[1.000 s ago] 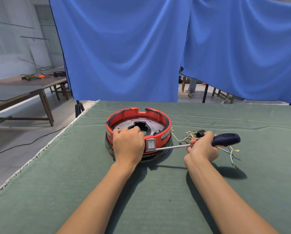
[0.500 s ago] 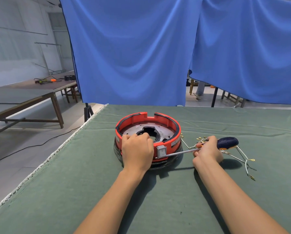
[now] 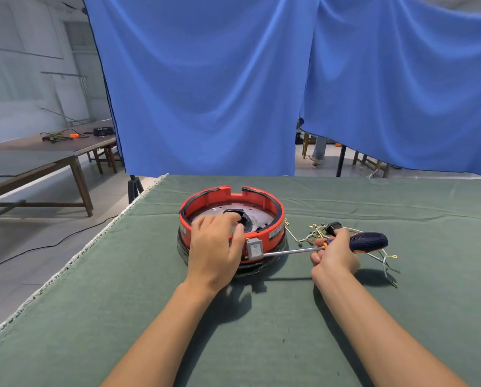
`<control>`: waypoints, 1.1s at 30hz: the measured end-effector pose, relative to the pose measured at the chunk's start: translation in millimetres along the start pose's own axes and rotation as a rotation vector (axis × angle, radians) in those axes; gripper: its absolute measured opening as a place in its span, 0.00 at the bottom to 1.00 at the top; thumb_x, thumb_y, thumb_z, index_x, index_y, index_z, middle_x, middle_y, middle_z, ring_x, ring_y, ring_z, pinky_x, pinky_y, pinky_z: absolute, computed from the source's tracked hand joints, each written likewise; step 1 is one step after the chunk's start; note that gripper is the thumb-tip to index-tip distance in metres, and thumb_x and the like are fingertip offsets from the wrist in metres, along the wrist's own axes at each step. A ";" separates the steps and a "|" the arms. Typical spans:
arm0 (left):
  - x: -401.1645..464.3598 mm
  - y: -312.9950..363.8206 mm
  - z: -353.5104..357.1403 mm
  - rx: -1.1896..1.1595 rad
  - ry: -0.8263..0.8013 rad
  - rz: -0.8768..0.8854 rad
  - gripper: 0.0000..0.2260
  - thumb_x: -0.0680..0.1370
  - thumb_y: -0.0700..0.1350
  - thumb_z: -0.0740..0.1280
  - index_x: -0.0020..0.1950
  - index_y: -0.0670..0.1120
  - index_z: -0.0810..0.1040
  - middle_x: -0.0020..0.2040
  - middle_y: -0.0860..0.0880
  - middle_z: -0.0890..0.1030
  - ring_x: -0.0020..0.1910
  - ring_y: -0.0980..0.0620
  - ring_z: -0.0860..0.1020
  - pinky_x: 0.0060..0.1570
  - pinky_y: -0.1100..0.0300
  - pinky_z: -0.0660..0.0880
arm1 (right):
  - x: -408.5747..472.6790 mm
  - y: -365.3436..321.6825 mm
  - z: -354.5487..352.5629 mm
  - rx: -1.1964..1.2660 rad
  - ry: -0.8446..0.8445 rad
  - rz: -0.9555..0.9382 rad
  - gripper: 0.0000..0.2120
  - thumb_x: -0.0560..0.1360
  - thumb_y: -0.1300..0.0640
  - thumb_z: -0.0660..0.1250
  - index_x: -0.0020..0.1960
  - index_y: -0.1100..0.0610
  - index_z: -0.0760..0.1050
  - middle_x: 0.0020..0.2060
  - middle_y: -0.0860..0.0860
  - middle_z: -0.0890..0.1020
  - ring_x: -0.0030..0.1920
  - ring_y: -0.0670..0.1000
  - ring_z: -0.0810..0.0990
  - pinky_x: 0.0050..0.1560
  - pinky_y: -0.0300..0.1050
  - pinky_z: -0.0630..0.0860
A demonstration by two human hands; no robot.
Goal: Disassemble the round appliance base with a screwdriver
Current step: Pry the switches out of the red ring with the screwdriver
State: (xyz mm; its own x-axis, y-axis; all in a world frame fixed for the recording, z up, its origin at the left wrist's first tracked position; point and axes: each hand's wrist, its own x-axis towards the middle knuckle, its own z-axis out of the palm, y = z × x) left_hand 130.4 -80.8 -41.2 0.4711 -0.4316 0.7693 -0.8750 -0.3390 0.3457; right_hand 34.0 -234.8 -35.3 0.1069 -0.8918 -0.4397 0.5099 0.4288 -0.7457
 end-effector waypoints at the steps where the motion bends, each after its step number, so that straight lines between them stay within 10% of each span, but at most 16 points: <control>1: -1.4 0.4 -2.6 0.005 -0.036 0.118 0.14 0.77 0.51 0.57 0.49 0.45 0.80 0.45 0.51 0.81 0.47 0.51 0.75 0.54 0.57 0.64 | 0.8 1.4 1.2 -0.004 -0.002 0.004 0.11 0.73 0.57 0.62 0.34 0.58 0.66 0.27 0.54 0.74 0.16 0.45 0.64 0.18 0.31 0.55; 6: -3.1 -2.1 -4.6 0.100 -0.279 0.354 0.17 0.71 0.49 0.70 0.59 0.46 0.79 0.54 0.50 0.81 0.52 0.47 0.78 0.54 0.52 0.74 | 1.1 5.8 5.4 -0.019 -0.025 0.014 0.10 0.73 0.57 0.63 0.34 0.58 0.66 0.26 0.55 0.74 0.14 0.45 0.62 0.18 0.31 0.55; 19: -7.5 5.3 -1.3 0.014 -0.189 0.341 0.16 0.67 0.44 0.77 0.54 0.45 0.83 0.57 0.50 0.82 0.56 0.50 0.80 0.57 0.56 0.72 | 3.4 -3.7 -1.8 -0.028 -0.064 0.054 0.10 0.74 0.57 0.62 0.35 0.57 0.66 0.26 0.54 0.76 0.14 0.45 0.62 0.18 0.31 0.55; 26: 3.3 32.4 -2.5 -0.562 -0.095 -0.176 0.09 0.70 0.47 0.72 0.50 0.52 0.82 0.47 0.59 0.83 0.49 0.60 0.79 0.52 0.66 0.73 | -6.1 -19.7 5.5 0.004 -0.148 -0.043 0.12 0.73 0.55 0.64 0.33 0.55 0.65 0.17 0.50 0.73 0.15 0.45 0.63 0.19 0.30 0.56; 33: 21.4 39.9 3.5 -0.532 -0.050 -0.326 0.06 0.73 0.51 0.71 0.46 0.50 0.80 0.40 0.58 0.82 0.44 0.58 0.79 0.49 0.58 0.75 | -38.7 -72.9 34.2 -0.016 -0.391 -0.224 0.13 0.72 0.56 0.65 0.32 0.54 0.64 0.18 0.47 0.69 0.18 0.46 0.69 0.24 0.37 0.65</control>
State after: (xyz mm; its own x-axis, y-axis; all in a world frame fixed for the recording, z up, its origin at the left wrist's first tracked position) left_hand 106.0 -106.5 -12.8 0.7168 -0.4187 0.5575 -0.6151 -0.0032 0.7885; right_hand 21.9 -236.5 53.3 0.3112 -0.9492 -0.0465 0.5442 0.2181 -0.8101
